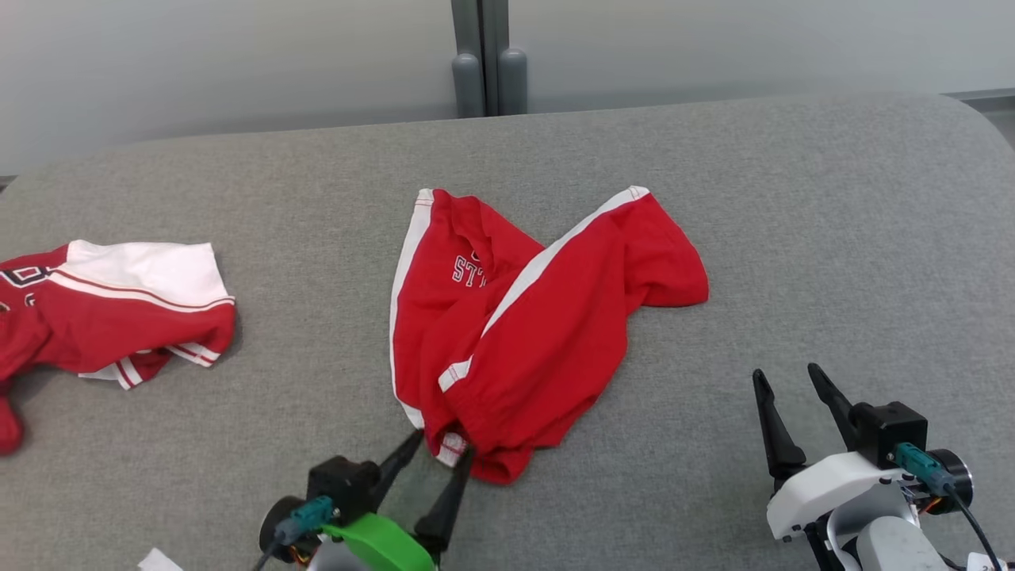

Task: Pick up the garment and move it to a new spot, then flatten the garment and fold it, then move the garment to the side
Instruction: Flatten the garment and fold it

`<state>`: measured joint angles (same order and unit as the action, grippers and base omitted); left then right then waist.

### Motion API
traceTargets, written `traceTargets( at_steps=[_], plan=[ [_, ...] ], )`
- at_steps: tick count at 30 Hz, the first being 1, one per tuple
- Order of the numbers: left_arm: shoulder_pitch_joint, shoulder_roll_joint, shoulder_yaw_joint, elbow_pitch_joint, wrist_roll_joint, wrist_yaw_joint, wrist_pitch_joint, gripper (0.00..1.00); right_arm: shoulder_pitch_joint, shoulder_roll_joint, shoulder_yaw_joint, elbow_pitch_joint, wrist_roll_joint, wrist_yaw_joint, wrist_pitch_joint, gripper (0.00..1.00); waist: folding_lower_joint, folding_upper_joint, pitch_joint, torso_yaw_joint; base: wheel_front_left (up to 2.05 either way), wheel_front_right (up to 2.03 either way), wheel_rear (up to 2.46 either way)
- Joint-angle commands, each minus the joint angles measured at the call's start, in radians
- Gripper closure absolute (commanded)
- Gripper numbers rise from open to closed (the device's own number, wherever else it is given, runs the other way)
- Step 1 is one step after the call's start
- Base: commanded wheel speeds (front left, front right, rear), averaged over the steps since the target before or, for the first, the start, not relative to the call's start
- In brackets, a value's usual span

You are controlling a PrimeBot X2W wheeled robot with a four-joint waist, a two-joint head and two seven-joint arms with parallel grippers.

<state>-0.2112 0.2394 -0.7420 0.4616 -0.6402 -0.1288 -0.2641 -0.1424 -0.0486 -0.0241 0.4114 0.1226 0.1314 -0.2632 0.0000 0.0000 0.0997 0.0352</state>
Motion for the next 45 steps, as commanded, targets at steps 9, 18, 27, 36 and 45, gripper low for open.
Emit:
traceTargets(
  at_steps=[9, 18, 27, 36, 45],
  plan=[
    [-0.079, -0.028, 0.159, 0.009, 0.061, -0.003, 0.000, 0.00, -0.035, -0.004, 0.037, 0.001, 0.003, -0.001, -0.002, 0.00, 0.0000, 0.0000, 0.011, -0.005, 0.00, 0.00, 0.00],
    [-0.134, -0.037, 0.123, 0.079, -0.002, -0.003, 0.000, 0.00, -0.027, -0.004, 0.025, -0.009, -0.004, -0.001, -0.002, 0.00, 0.0000, 0.0000, 0.041, -0.047, 0.00, 0.00, 0.00],
    [-0.155, -0.026, 0.024, 0.080, -0.002, -0.003, 0.000, 0.00, -0.036, -0.004, 0.031, -0.013, -0.003, -0.001, -0.002, 0.00, 0.0000, 0.0000, 0.061, -0.063, 0.00, 0.00, 0.00],
    [-0.153, -0.039, -0.052, 0.096, -0.031, -0.003, 0.000, 0.26, -0.045, -0.004, 0.039, -0.005, -0.005, -0.001, -0.002, 0.00, 0.0000, 0.0000, 0.071, -0.074, 0.00, 0.00, 0.00],
    [-0.229, -0.006, -0.057, 0.153, -0.038, -0.003, 0.000, 1.00, -0.043, -0.004, 0.038, -0.005, 0.007, -0.001, -0.002, 0.00, 0.0000, 0.0000, 0.062, -0.082, 0.00, 0.00, 0.00]
  ],
)
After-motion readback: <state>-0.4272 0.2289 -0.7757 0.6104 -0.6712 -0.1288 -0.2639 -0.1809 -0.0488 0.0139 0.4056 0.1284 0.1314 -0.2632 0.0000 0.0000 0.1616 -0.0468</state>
